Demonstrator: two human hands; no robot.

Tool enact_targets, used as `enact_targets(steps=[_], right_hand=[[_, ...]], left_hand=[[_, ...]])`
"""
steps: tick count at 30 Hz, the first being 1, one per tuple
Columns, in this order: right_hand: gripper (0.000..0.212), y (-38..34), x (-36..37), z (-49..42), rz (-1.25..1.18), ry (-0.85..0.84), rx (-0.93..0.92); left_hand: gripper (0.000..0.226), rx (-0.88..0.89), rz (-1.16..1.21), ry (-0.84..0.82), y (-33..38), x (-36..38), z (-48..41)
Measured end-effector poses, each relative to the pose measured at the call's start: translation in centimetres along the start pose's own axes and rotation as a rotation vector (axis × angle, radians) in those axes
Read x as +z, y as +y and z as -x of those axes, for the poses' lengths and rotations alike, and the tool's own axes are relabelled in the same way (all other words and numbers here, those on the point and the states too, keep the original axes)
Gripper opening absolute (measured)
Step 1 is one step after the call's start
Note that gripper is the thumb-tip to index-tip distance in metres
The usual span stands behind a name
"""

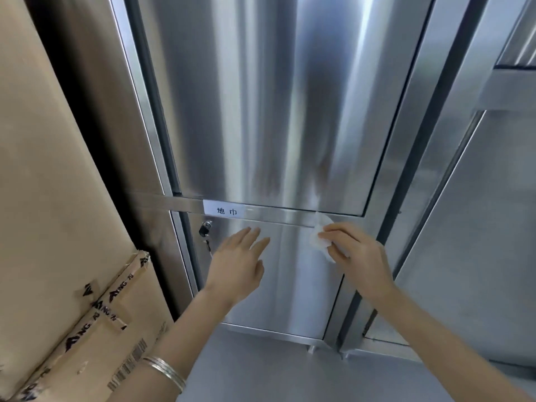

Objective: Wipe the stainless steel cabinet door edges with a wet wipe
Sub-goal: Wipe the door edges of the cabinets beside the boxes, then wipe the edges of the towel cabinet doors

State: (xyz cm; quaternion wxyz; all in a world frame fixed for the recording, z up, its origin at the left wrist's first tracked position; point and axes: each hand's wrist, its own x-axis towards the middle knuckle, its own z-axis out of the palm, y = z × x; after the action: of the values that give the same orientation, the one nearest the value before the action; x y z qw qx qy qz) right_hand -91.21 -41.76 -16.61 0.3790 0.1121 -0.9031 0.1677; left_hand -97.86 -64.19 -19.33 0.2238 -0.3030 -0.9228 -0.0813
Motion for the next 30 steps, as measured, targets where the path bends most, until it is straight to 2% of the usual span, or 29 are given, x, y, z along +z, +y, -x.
enact_targets(steps=[3,8,16,22,27,30], right_hand=[[0.025,-1.5,-6.9,-3.8,-0.045,0.021,0.043],[0.029,-4.7,-18.1,-9.3,-0.051,0.022,0.106],[0.020,-9.2,-33.9,-18.5,0.047,0.095,0.153],[0.020,-9.7,-42.2,-23.3,0.184,0.190,0.095],[0.022,-7.2,-47.4,-26.3,0.223,0.260,0.114],[0.020,-5.1,-50.0,-29.1,0.252,0.266,0.044]], left_hand=[[0.048,0.105,-0.018,0.117,2.1,-8.1,-2.6],[0.036,0.197,0.036,0.169,5.2,-20.2,-7.6],[0.037,0.412,0.131,0.259,9.4,-37.1,-18.2],[0.036,0.503,0.134,0.390,13.2,-45.5,-24.2],[0.042,0.539,0.116,0.439,16.5,-49.1,-28.7],[0.046,0.512,0.084,0.482,17.9,-50.5,-32.7]])
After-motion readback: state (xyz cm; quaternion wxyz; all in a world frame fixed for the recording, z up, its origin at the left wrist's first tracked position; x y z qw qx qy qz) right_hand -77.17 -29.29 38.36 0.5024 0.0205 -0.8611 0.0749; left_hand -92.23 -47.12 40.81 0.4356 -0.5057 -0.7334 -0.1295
